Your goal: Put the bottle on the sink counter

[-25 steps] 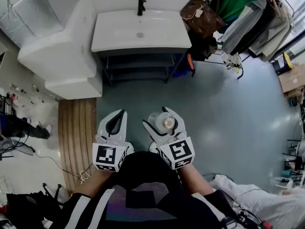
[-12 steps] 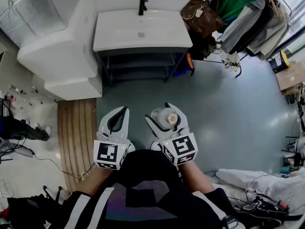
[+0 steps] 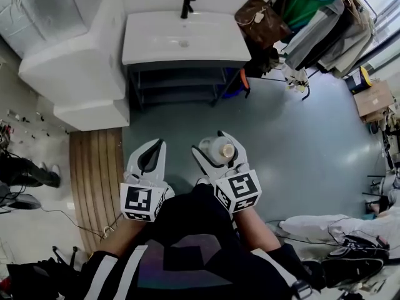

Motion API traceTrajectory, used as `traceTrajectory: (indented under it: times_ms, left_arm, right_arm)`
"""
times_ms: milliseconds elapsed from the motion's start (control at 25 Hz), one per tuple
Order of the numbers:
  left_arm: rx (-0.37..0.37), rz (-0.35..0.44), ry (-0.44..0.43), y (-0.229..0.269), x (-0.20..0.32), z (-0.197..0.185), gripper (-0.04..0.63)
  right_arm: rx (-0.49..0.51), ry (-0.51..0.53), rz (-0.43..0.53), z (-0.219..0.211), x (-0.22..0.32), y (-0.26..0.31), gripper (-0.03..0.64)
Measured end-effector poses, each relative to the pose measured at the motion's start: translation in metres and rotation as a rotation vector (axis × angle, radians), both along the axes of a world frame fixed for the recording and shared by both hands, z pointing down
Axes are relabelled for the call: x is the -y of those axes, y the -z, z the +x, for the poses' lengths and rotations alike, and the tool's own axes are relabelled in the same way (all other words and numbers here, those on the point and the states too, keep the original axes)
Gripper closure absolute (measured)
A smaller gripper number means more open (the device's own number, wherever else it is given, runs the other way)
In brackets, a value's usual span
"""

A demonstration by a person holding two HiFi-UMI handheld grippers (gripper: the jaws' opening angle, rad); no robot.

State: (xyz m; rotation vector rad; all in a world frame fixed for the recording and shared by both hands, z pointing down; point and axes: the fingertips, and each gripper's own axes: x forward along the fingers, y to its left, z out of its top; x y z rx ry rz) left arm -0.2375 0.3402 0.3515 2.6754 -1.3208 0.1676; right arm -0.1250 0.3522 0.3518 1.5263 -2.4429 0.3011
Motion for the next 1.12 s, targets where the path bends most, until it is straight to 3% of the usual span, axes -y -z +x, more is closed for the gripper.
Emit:
traceTrajectory:
  times_ms: [480,1120]
  left_arm:
    - [0.030,-0.016,0.037,-0.011,0.028,0.006,0.598]
    - [0.079,-0.049,0.096,-0.013,0.124,0.070,0.598]
  right_arm:
    - [0.023,0.026,-0.012,0.010,0.036,-0.013,0.278]
    - [0.061,0.092,-0.029,0.071,0.135,-0.024,0.278]
